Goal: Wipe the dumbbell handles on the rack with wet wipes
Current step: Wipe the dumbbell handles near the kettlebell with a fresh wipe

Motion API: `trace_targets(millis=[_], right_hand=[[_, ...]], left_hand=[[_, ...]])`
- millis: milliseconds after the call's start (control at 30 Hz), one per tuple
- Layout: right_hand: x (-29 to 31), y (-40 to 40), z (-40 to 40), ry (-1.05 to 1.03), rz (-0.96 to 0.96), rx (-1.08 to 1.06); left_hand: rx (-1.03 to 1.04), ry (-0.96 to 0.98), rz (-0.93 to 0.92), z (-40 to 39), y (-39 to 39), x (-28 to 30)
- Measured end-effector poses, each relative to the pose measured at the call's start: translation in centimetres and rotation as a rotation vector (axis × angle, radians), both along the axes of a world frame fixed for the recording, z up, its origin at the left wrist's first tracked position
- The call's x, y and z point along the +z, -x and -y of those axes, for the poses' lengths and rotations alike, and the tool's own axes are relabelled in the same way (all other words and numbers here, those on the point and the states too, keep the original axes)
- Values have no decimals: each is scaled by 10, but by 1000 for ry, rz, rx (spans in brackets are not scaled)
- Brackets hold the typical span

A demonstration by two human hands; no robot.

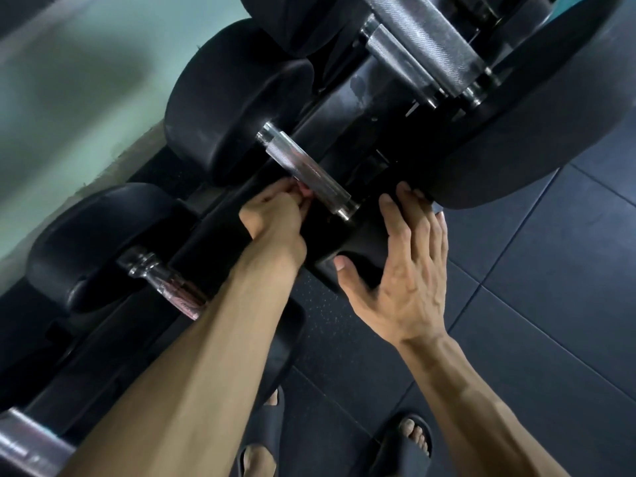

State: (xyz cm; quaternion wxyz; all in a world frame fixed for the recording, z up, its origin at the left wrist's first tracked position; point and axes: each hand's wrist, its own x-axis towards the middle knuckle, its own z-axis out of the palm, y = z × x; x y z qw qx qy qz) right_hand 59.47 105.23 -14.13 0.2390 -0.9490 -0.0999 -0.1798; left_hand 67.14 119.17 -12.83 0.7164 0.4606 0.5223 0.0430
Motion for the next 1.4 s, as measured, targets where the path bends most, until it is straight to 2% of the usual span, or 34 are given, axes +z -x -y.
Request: trace_targets(millis=[33, 133, 200, 333, 433, 500, 567, 633, 700, 867, 933, 1067, 1267, 1300, 1400], right_hand=[[-1, 0, 0, 1, 5, 3], [-1, 0, -1, -15, 7, -7], [-1, 0, -2, -6, 1, -12], [-1, -1, 0, 8, 12, -6], [-2, -1, -2, 0, 24, -26], [-3, -1, -4, -3, 27, -41], [-3, 0, -3, 2, 28, -45], [-5, 0, -2, 9, 34, -40], [-5, 0, -2, 15, 43, -43], [-6, -1, -4, 13, 60, -60], [-6, -1, -5, 23, 46, -61], [-4, 1, -4, 27, 25, -64], [-5, 2, -7, 24, 21, -88], [-4, 2, -7, 29, 23, -88], [-3, 2, -6, 36, 34, -77]], left_hand=[[19, -12, 9, -1, -3, -2], [-218, -95, -35, 5, 14, -8], [-282, -65, -28, 8, 22, -9], [19, 81, 68, -12, -14, -11], [-22, 270, 187, -24, -15, -12], [-44, 484, 282, -31, -3, -8], [38, 632, 392, -42, -4, -8], [172, 687, 475, -48, -10, -6], [169, 709, 502, -45, -9, -6], [-160, 593, 424, -49, 5, -10], [-155, 564, 414, -57, 1, -9], [7, 588, 457, -58, -7, -13], [-400, 503, 327, -45, 20, -14], [-378, 536, 344, -46, 19, -13], [-91, 661, 422, -52, -2, -9]])
